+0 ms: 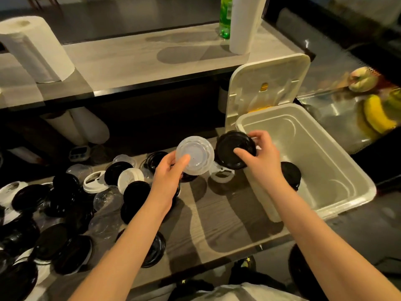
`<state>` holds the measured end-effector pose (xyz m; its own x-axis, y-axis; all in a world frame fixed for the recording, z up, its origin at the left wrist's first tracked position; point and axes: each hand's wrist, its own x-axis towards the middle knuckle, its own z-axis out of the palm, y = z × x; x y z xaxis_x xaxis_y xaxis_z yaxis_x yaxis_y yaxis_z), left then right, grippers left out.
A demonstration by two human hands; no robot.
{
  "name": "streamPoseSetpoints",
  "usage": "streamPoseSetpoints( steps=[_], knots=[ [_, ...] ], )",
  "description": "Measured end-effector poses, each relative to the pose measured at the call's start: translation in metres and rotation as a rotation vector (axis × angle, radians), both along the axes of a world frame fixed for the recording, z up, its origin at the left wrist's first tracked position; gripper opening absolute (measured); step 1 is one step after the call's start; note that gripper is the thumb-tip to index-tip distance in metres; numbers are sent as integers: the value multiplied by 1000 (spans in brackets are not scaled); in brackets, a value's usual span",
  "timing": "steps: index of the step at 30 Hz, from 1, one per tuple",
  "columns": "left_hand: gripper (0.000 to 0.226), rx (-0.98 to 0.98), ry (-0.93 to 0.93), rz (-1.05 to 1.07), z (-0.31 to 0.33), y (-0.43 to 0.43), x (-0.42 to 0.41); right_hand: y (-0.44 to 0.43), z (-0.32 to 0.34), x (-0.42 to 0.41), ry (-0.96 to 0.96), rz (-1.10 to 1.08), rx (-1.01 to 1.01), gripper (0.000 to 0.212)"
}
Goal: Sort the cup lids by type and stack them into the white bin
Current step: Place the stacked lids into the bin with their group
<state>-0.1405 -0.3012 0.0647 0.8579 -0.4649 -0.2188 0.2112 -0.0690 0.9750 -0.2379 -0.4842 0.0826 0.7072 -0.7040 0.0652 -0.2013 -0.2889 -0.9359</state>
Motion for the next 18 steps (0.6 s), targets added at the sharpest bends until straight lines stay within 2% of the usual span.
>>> streamPoseSetpoints(
  steps=[4, 7, 11, 14, 18],
  knots=[
    [22, -41, -4, 33, 12, -35, -16, -54, 18, -14, -44, 16, -5, 38],
    [16, -55, -7, 30, 18, -63, -31, -98, 0, -25, 63, 82, 26, 39],
    [36, -30, 22, 45, 16, -92, -51, -142, -39, -41, 369, 272, -10, 37],
    [23, -16, 32, 81, 11, -107, -63, -157, -56, -48, 704, 583, -189, 41],
    [46, -25, 32, 115, 14, -112, -67, -149, -71, -42, 914, 886, -424, 51]
  ],
)
